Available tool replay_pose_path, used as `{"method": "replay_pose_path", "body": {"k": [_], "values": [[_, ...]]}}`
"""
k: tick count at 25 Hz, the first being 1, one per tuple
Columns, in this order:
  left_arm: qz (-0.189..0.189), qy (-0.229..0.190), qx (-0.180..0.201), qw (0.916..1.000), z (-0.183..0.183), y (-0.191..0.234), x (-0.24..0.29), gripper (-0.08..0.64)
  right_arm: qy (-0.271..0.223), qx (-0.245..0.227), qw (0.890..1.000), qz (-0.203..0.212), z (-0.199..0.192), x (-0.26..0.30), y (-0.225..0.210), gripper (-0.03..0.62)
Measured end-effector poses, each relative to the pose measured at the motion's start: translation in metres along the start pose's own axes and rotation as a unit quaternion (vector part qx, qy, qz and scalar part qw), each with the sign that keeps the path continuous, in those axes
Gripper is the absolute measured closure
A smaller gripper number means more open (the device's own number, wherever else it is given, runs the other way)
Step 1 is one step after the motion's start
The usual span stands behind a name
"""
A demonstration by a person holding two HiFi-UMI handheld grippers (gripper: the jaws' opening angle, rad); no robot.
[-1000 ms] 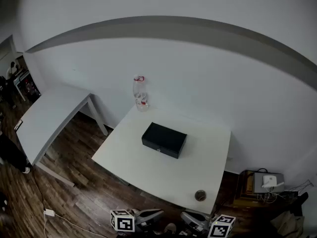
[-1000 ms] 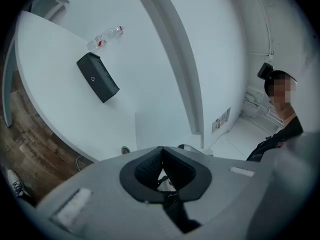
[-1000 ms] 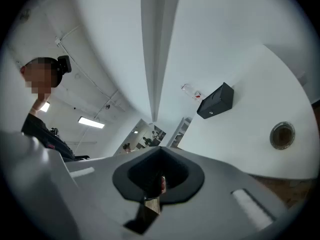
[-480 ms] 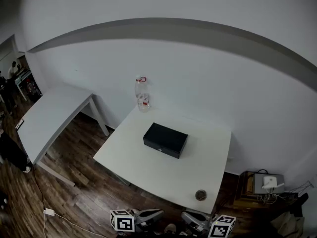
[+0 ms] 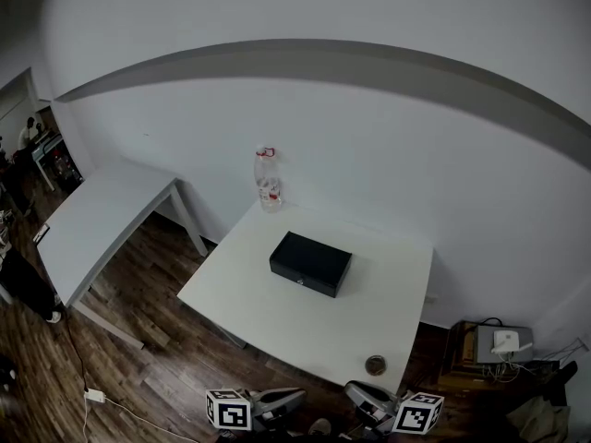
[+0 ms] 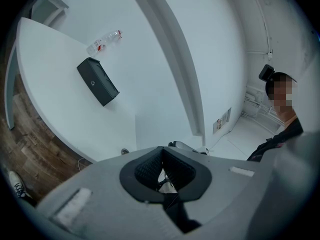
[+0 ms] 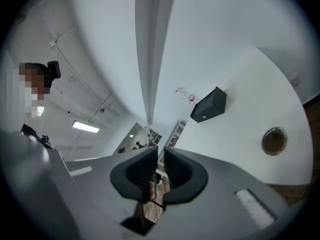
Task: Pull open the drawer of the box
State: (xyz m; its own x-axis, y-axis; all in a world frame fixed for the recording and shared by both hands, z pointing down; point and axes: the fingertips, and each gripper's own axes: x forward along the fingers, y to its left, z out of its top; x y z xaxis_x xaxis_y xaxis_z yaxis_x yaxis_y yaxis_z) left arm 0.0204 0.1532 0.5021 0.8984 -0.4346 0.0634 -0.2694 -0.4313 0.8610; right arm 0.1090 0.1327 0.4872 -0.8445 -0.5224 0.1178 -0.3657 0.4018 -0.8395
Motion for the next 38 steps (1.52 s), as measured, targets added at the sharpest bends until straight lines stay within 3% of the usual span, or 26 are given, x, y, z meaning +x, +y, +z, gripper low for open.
{"method": "replay_pose_path", "body": {"k": [6, 15, 21, 29, 38], "values": [[0.011, -0.007, 0.002, 0.9999, 0.007, -0.001, -0.002, 0.557, -0.013, -0.016, 1.000, -0.021, 0.037, 0.009, -0.024, 0.532], [0.013, 0.005, -0.001, 0.9999, 0.035, 0.031, 0.005, 0.557, -0.027, 0.032, 0.994, -0.105, 0.117, 0.069, -0.113, 0.469], [0.012, 0.019, -0.005, 0.9997, 0.071, 0.059, 0.019, 0.557, -0.018, 0.066, 0.980, -0.185, 0.161, 0.118, -0.179, 0.454], [0.043, 0.024, -0.022, 0.9986, 0.103, 0.104, 0.002, 0.557, 0.015, 0.067, 0.956, -0.285, 0.196, 0.178, -0.249, 0.433], [0.078, 0.046, -0.011, 0.9958, 0.131, 0.151, 0.002, 0.557, 0.038, 0.069, 0.942, -0.325, 0.196, 0.198, -0.279, 0.452]]}}
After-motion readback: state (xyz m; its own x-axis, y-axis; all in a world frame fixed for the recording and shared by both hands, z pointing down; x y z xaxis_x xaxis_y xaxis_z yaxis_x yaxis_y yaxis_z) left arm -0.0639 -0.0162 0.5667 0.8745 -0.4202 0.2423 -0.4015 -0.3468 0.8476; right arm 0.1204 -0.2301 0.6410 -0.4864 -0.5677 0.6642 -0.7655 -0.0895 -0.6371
